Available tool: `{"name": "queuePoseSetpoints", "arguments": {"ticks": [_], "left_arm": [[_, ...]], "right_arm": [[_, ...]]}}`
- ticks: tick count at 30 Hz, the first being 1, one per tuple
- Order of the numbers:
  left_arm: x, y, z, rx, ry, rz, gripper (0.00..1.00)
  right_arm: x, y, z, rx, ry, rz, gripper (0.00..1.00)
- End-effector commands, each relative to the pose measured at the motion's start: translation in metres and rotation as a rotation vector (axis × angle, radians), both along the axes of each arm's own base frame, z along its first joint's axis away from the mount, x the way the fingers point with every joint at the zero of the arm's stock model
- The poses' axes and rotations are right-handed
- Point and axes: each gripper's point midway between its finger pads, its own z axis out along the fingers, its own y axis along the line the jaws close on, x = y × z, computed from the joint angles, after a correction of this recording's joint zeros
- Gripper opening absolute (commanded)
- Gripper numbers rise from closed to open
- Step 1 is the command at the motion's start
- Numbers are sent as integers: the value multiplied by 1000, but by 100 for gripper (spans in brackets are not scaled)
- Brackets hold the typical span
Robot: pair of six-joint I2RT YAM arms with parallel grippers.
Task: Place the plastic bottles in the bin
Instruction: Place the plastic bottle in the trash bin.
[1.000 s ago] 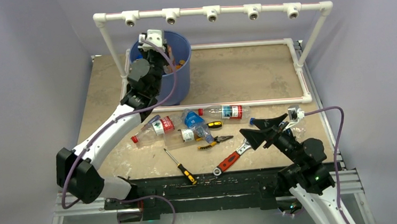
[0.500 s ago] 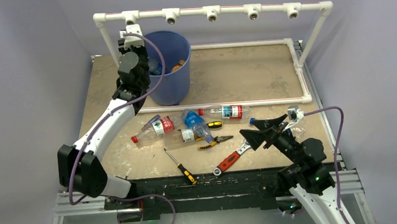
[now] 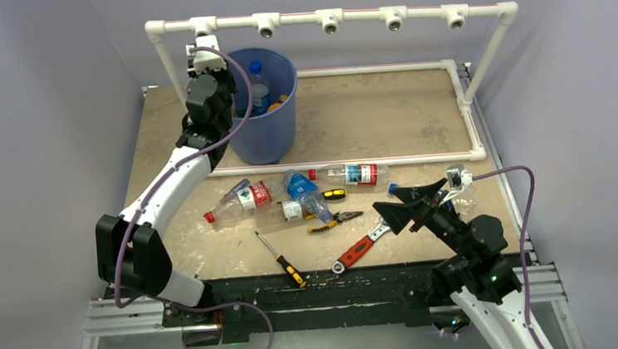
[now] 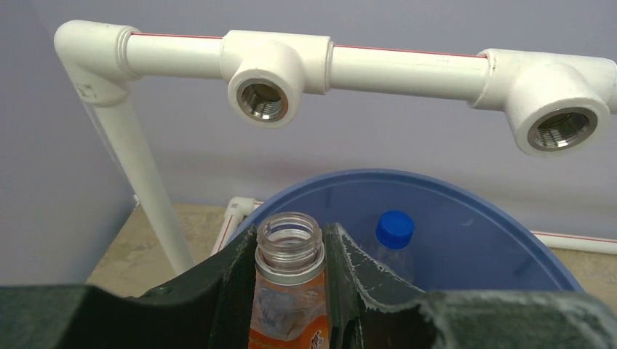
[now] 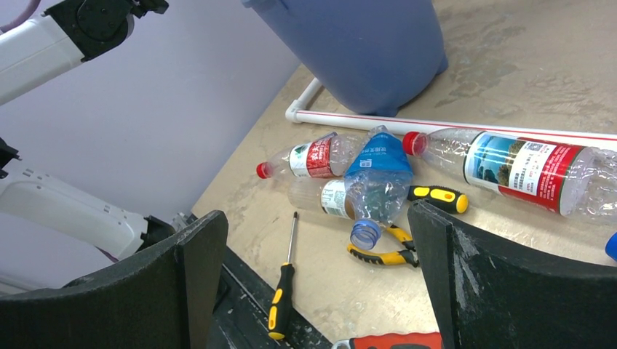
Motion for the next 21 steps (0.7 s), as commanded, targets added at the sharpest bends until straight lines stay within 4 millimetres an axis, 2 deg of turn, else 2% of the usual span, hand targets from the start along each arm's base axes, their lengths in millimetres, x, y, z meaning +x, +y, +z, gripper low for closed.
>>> {"name": "queuePoseSetpoints", "arguments": {"ticks": [1, 3, 5, 8, 10, 16, 21], "left_arm": [[-4, -14, 7, -52, 18, -74, 0], [-12, -15, 37, -78, -38, -99, 0], [-19, -20, 57, -102, -65, -139, 0], [-23, -35, 60, -119, -53, -223, 0], [-20, -43, 45, -115, -6, -256, 0], [-11, -56, -21, -112, 134, -293, 0], [-7, -66, -55, -120, 197, -329, 0]], "right_arm": [[-4, 0, 13, 4, -47, 9, 98], [-3, 0, 12, 3, -46, 8, 98], [-2, 0, 11, 1, -44, 7, 98], [0, 1, 10, 0, -40, 4, 98], [0, 1, 10, -1, -40, 6, 98], [-2, 1, 10, -1, -38, 7, 98], [-1, 1, 9, -2, -35, 7, 98]]}}
